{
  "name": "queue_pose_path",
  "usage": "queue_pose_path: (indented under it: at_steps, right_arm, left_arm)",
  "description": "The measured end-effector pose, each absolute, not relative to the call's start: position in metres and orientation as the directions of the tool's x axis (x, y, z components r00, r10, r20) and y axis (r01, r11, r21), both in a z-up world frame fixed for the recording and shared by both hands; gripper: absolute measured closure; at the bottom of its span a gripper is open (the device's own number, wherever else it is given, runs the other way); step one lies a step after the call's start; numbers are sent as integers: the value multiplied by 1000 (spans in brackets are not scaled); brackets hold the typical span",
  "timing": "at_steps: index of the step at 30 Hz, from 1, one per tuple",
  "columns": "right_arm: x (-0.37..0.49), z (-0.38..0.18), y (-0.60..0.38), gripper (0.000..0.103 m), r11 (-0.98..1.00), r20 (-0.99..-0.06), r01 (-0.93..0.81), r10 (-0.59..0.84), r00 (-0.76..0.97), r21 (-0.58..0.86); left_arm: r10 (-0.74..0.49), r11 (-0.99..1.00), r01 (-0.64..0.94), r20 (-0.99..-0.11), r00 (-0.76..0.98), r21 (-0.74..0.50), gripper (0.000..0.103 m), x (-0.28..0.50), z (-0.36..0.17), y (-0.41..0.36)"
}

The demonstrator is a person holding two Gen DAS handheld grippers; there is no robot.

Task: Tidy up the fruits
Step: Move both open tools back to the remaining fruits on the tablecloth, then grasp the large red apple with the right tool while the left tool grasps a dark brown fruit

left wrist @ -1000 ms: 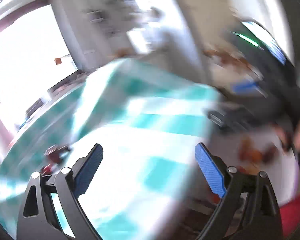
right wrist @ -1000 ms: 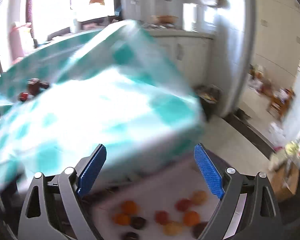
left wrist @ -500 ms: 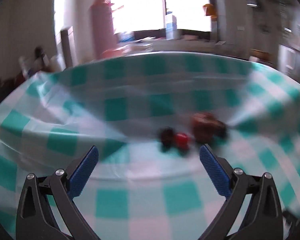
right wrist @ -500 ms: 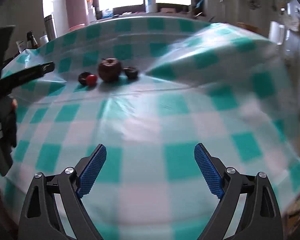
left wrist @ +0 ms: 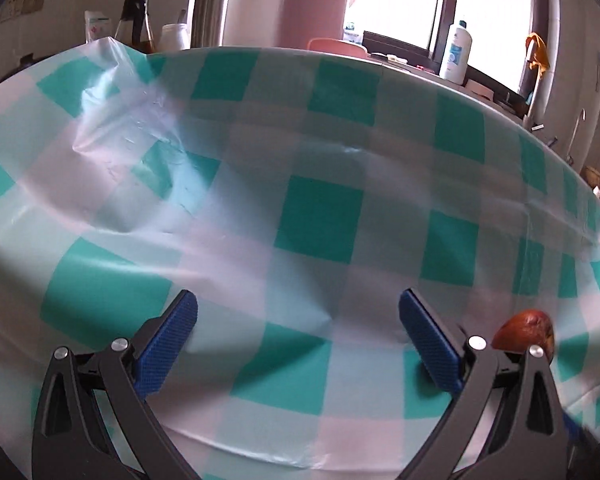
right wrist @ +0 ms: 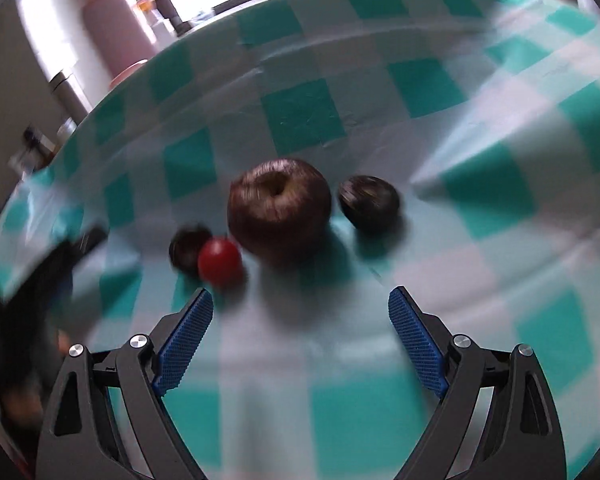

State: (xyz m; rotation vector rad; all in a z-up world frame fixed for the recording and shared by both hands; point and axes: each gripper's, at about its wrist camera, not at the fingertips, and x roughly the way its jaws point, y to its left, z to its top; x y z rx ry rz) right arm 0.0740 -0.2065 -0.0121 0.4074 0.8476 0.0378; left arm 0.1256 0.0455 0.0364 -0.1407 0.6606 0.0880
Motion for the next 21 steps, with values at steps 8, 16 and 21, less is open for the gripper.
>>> queue_pose_path:
  at_steps: [8, 16, 21]
  right_arm:
    - [126, -14, -190, 14, 905, -713, 152, 200, 673, 397]
    - [144, -14, -179, 20, 938, -731, 171, 114, 673, 303]
    - [144, -15, -179, 38, 941, -731, 175, 99, 675, 289]
  left_arm:
    - [16, 993, -86, -633, 774, -80, 2, 135, 29, 42]
    - [-16, 992, -70, -649, 761, -106, 2, 138, 23, 41]
    - [-32, 993, -48, -654, 756, -104, 2, 136, 20, 36]
